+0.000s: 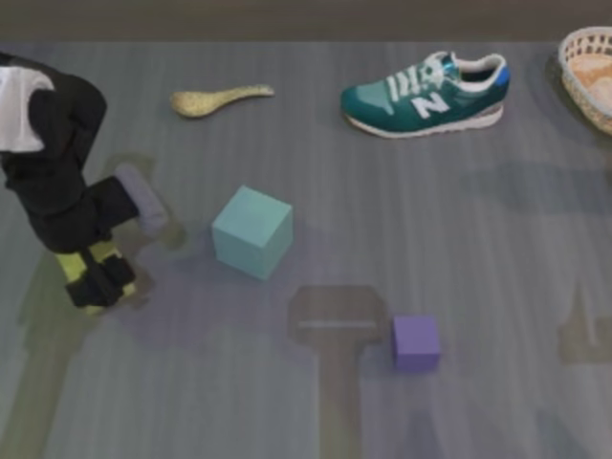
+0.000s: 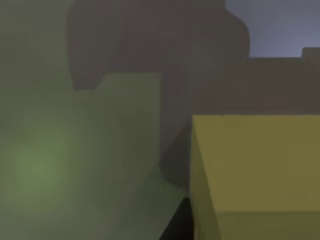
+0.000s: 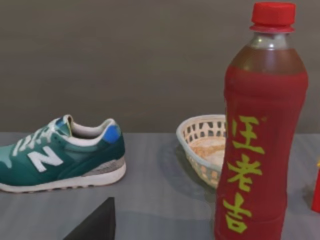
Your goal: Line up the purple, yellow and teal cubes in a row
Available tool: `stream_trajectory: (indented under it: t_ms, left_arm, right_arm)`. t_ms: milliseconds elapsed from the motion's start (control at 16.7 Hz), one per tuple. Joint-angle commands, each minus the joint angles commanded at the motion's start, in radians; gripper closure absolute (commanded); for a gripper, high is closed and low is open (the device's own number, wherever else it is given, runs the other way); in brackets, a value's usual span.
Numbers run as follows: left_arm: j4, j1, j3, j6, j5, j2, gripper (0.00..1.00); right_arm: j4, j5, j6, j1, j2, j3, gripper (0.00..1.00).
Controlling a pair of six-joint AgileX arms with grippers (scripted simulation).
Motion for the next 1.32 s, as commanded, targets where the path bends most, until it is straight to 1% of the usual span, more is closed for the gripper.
stream_trajectory:
  t_ms: [120, 180, 600, 660, 780, 1140, 1320]
  left_arm:
    - [0.0, 0.0, 0.0, 0.0, 0.0, 0.0, 0.98]
    - [0.0, 0.0, 0.0, 0.0, 0.0, 0.0, 1.0]
    - [0.0, 0.0, 0.0, 0.0, 0.0, 0.0, 1.0]
    - [-0.019, -0.002, 0.004, -0.008, 0.01, -0.024, 1.0]
    - [-0.036, 0.0, 0.016, -0.008, 0.01, -0.03, 1.0]
    - [-0.233, 0.015, 0.124, -0.011, 0.01, -0.112, 1.0]
    - [-0.272, 0.016, 0.148, -0.011, 0.01, -0.133, 1.0]
  right_arm:
    - [0.0, 0.0, 0.0, 0.0, 0.0, 0.0, 0.0]
    - [0.0, 0.0, 0.0, 0.0, 0.0, 0.0, 0.0]
    - [0.0, 0.0, 0.0, 0.0, 0.0, 0.0, 0.0]
    - [0.0, 0.0, 0.0, 0.0, 0.0, 0.0, 0.0]
    - [0.0, 0.0, 0.0, 0.0, 0.0, 0.0, 0.0]
    - [0.0, 0.0, 0.0, 0.0, 0.0, 0.0, 0.0]
    - [0.0, 0.0, 0.0, 0.0, 0.0, 0.0, 0.0]
